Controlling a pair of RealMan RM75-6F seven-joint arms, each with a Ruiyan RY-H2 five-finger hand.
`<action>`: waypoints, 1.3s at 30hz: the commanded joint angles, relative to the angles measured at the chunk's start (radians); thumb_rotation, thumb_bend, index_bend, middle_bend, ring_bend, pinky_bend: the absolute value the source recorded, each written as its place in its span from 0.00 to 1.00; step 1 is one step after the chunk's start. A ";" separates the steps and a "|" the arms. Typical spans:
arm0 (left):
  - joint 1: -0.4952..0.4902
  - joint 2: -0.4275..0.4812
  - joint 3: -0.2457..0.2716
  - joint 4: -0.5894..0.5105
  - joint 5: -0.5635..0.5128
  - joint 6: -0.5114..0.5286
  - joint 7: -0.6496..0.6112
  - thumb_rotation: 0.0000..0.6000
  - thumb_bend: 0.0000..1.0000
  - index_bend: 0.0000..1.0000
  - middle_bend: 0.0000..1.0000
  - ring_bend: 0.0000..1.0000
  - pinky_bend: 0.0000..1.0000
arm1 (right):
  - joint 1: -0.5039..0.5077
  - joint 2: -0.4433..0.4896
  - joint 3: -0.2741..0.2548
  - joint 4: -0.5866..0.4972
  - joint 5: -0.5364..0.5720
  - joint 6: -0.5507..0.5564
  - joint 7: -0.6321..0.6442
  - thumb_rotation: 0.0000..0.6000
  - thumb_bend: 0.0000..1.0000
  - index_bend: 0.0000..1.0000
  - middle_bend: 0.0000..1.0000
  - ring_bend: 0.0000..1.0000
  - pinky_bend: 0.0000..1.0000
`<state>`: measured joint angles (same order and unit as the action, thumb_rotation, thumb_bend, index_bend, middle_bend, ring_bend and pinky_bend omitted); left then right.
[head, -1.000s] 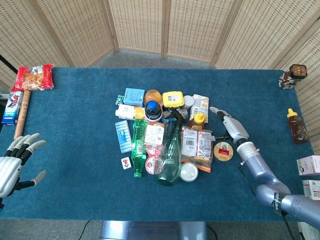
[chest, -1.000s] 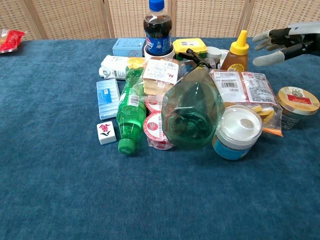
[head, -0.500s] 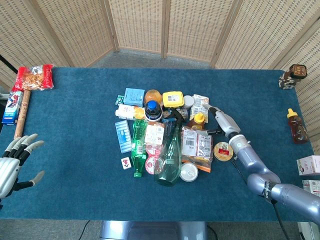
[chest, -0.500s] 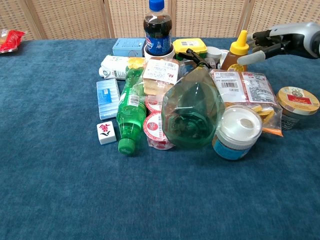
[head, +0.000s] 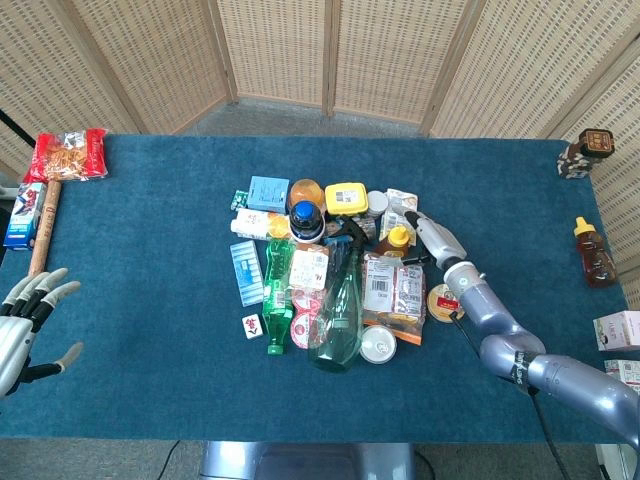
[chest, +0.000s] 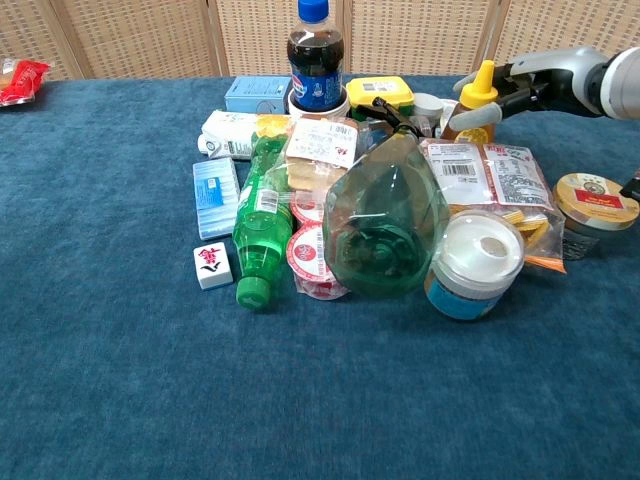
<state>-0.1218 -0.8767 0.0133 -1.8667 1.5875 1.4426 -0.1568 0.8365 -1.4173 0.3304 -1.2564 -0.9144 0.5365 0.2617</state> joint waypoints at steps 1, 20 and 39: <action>0.001 -0.001 0.000 0.001 -0.001 0.001 -0.002 1.00 0.35 0.15 0.07 0.00 0.00 | 0.008 -0.001 0.004 0.002 0.005 -0.002 -0.001 0.70 0.05 0.00 0.00 0.00 0.10; 0.011 -0.004 0.000 0.020 -0.012 0.005 -0.018 1.00 0.35 0.15 0.07 0.00 0.00 | 0.048 -0.061 0.019 0.024 0.048 0.054 -0.025 0.86 0.03 0.33 0.66 0.71 0.55; 0.005 -0.019 -0.006 0.034 -0.017 -0.007 -0.023 1.00 0.35 0.15 0.07 0.00 0.00 | -0.019 -0.034 0.066 0.013 0.009 0.180 0.024 1.00 0.03 0.60 1.00 1.00 0.88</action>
<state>-0.1172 -0.8955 0.0078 -1.8328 1.5705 1.4353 -0.1795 0.8198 -1.4545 0.3939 -1.2406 -0.9043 0.7141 0.2850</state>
